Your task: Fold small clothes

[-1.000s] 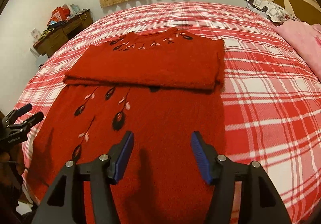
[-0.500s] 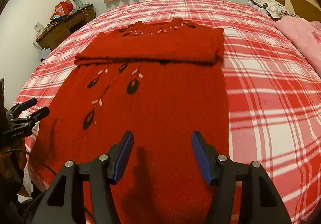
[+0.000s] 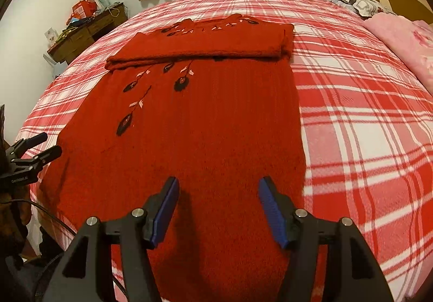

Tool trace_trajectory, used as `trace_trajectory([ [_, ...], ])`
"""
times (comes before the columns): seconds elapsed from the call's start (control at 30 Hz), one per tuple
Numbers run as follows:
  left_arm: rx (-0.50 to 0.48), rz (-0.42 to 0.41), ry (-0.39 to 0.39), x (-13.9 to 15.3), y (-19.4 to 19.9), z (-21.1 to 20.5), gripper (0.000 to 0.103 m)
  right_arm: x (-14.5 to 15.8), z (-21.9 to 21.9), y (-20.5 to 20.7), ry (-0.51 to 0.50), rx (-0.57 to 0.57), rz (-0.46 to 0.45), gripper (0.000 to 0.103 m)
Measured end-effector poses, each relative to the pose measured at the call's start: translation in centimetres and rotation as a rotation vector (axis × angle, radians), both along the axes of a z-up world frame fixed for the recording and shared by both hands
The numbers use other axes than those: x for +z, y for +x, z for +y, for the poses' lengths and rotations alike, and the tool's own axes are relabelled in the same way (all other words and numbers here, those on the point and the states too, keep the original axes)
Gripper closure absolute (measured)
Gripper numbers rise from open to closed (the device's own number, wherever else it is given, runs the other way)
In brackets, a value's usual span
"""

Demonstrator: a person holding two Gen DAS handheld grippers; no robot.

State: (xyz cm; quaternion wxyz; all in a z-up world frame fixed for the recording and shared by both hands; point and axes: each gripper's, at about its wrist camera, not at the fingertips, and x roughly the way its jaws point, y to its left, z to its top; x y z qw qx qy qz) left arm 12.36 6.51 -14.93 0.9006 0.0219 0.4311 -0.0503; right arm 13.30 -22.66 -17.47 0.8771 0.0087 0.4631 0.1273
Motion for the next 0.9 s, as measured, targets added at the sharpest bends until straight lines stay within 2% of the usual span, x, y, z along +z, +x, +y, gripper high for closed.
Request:
trace_trajectory([
  [0.2, -0.006, 0.053, -0.053, -0.9, -2.0, 0.8, 0.000, -0.1, -0.4, -1.7, 0.001, -0.002, 0.005, 0.039],
  [0.4, 0.009, 0.082, -0.104, -1.5, -3.2, 1.3, 0.009, -0.3, -0.1, -3.5, -0.024, 0.001, -0.014, 0.035],
  [0.57, -0.011, 0.099, -0.212, -1.2, -4.0, 1.3, 0.020, -0.4, -0.1, -4.7, -0.039, 0.004, -0.021, 0.034],
  [0.83, -0.056, 0.104, -0.229, -1.4, -4.5, -0.2, 0.038, -0.3, -0.9, -5.6, -0.008, -0.008, -0.026, 0.034],
  [0.9, -0.051, 0.100, -0.229, -1.4, -4.5, -0.1, 0.049, -0.1, -1.4, -5.8, 0.013, -0.021, -0.032, 0.034],
])
